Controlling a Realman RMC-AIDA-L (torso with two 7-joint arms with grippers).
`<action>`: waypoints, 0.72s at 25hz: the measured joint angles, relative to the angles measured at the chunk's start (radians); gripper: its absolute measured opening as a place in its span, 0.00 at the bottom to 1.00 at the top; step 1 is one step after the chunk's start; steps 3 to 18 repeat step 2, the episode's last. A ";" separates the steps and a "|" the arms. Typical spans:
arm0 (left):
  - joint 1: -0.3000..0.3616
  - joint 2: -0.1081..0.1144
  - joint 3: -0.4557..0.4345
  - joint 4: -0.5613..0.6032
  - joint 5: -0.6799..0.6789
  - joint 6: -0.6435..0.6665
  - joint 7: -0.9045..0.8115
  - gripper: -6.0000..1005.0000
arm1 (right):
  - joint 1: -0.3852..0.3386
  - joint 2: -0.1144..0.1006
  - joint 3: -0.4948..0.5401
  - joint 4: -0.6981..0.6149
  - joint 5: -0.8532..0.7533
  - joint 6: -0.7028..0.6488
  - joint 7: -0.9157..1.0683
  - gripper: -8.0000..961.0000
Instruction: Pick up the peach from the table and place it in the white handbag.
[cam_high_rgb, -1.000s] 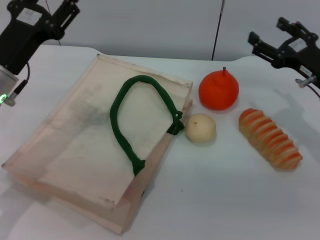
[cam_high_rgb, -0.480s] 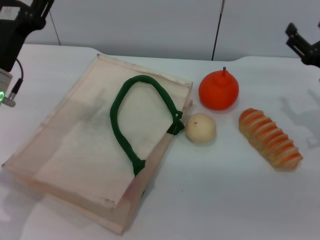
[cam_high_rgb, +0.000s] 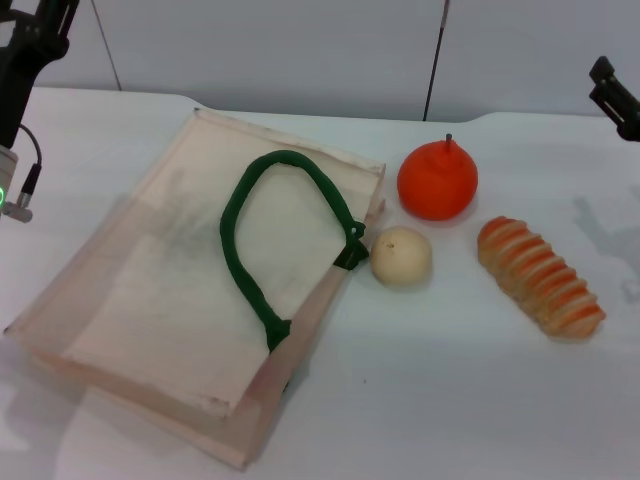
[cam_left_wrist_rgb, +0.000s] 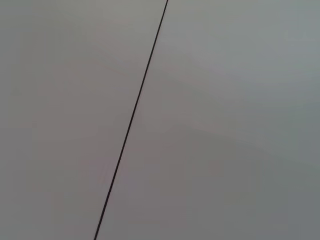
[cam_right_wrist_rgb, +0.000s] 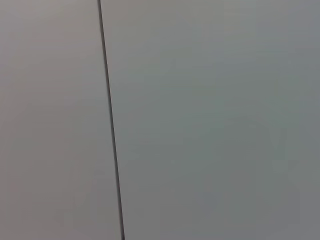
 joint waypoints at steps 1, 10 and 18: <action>0.000 0.001 0.000 0.001 0.000 -0.001 -0.006 0.69 | 0.000 0.000 0.000 0.000 0.000 0.001 0.000 0.93; 0.000 0.001 0.001 0.001 0.002 -0.002 -0.011 0.69 | 0.000 0.000 0.000 0.001 0.000 0.001 0.000 0.93; 0.000 0.001 0.001 0.001 0.002 -0.002 -0.011 0.69 | 0.000 0.000 0.000 0.001 0.000 0.001 0.000 0.93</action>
